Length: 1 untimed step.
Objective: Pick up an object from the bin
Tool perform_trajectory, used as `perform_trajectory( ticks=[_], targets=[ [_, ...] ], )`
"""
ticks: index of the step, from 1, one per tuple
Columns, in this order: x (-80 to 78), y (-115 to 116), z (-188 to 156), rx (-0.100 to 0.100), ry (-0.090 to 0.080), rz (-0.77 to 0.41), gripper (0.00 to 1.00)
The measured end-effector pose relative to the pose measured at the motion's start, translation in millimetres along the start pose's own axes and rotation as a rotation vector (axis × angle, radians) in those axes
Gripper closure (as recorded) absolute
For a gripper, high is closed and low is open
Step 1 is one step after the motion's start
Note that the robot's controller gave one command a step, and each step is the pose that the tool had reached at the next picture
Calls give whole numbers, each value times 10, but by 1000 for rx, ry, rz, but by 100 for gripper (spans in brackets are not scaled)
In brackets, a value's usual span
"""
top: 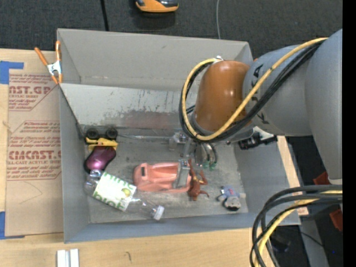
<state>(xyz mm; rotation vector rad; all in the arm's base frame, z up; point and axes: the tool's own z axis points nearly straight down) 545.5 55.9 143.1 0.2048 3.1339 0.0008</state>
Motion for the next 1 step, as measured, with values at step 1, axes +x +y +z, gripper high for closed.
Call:
perform_trajectory(
  ticks=[1],
  targets=[
    [166, -42, 343, -3, -7, 163, 0]
  ],
)
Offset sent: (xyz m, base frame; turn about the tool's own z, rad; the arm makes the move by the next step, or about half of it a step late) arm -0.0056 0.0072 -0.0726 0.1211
